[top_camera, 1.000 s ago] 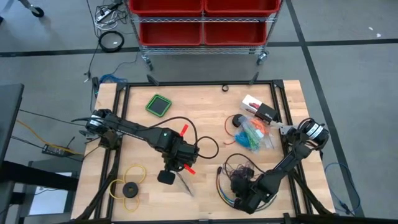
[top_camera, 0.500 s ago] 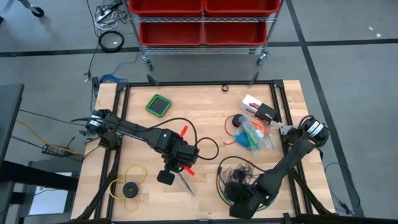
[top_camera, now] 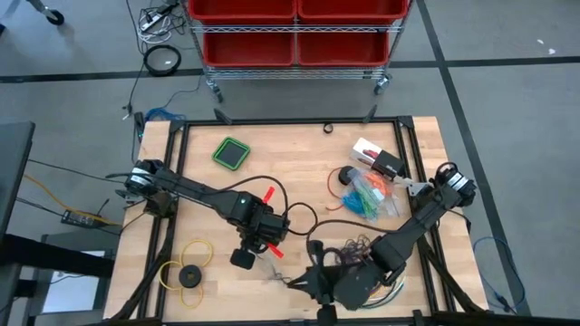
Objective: Sort rubber bands
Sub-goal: Put the black rubber band into the transparent zip bag
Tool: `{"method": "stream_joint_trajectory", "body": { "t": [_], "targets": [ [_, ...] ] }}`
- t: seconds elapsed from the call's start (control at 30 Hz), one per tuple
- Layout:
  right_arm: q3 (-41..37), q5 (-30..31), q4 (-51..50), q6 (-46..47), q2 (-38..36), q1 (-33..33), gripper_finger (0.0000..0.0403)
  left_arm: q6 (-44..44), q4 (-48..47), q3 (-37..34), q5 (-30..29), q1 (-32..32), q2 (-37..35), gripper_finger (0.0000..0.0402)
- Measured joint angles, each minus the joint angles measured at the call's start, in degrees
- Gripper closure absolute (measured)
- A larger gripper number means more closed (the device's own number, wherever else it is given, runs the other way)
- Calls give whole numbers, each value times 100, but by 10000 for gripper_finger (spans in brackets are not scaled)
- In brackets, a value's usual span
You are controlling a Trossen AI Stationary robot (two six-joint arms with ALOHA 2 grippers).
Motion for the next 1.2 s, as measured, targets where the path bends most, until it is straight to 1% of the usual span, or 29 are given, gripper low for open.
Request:
{"method": "stream_joint_trajectory", "body": {
  "t": [0.17,0.4,0.7,0.83,1.0,1.2],
  "targets": [
    [59,-333,503,-626,2,-240,403,-13,240,-204,2,0,2,401],
    [57,-601,546,-775,2,-529,403,-113,566,-228,2,0,4,401],
    [65,-695,909,-1127,4,-593,403,-135,780,-228,4,0,4,401],
    [245,-691,878,-1339,4,-601,403,-158,780,-228,6,0,4,401],
    [344,-684,717,-1534,4,-624,403,-193,794,-228,201,-9,4,401],
    [356,-671,338,-1323,9,-692,403,-451,991,-228,416,-13,4,401]
  ]
}}
